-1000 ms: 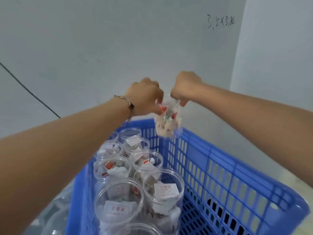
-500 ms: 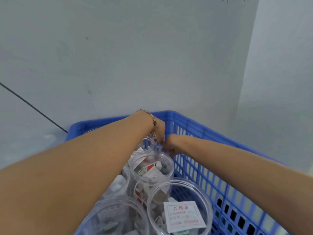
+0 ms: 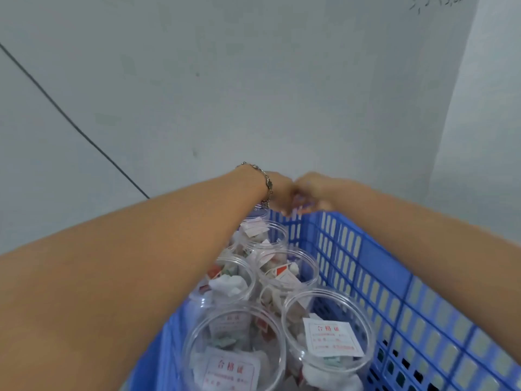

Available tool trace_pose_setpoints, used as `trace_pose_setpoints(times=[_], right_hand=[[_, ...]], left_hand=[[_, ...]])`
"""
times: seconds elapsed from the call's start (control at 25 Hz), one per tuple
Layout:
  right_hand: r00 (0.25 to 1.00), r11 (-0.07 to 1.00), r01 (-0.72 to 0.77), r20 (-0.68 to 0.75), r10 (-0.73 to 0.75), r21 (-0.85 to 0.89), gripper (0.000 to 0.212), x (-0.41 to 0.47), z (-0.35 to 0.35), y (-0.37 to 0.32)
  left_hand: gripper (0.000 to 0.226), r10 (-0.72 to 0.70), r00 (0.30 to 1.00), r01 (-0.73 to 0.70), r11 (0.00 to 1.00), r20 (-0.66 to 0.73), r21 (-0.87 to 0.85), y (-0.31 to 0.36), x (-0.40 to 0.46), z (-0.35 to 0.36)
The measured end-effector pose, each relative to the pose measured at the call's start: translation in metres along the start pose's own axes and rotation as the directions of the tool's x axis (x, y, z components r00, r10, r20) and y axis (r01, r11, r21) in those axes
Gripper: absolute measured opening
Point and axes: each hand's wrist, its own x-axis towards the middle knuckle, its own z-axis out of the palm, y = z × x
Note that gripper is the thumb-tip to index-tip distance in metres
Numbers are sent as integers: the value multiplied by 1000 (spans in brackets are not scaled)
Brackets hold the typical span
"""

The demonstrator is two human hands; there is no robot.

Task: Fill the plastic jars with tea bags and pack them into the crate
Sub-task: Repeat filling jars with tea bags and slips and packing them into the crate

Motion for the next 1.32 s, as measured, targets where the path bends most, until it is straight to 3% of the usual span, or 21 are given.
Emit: trace_pose_setpoints(times=[0.32,0.4,0.56,0.68,0.76,0.84,0.96,1.08,1.16,1.32], right_hand=[[950,963,270,165,-266,-4,15,-118,39,-109],[934,950,308,204,-294,-43,21,-143,62,-128],[918,902,390,152,-365,-188,36,-170,109,-162],[884,839,461,238,-403,-288,35,-179,159,-174],[832,663,555,334,-444,-502,36,-177,196,-173],[788,394,598,424,-446,-697,41,-173,232,-173],[829,193,518,433,-354,-834,57,-153,261,-160],[849,122,473,414,-328,-873,91,-133,275,-147],[843,108,487,435,-317,-866,102,-123,275,-144],[876,97,444,409,-255,-891,85,-111,278,-143]], left_hand=[[29,-279,956,277,960,-93,-31,-69,-156,-45],[27,-375,921,376,927,-107,-14,-95,-212,-51],[29,-585,806,586,810,-94,-12,-147,-314,-42],[39,-666,744,662,746,-57,-74,-171,-354,-8],[50,-677,736,668,727,-3,-160,-181,-357,35],[61,-687,722,674,675,78,-299,-188,-350,86],[79,-649,748,624,619,137,-477,-188,-321,142],[106,-606,795,464,571,34,-678,-183,-287,166],[120,-608,794,377,509,-14,-774,-179,-270,177],[126,-635,770,255,396,-62,-882,-177,-247,194]])
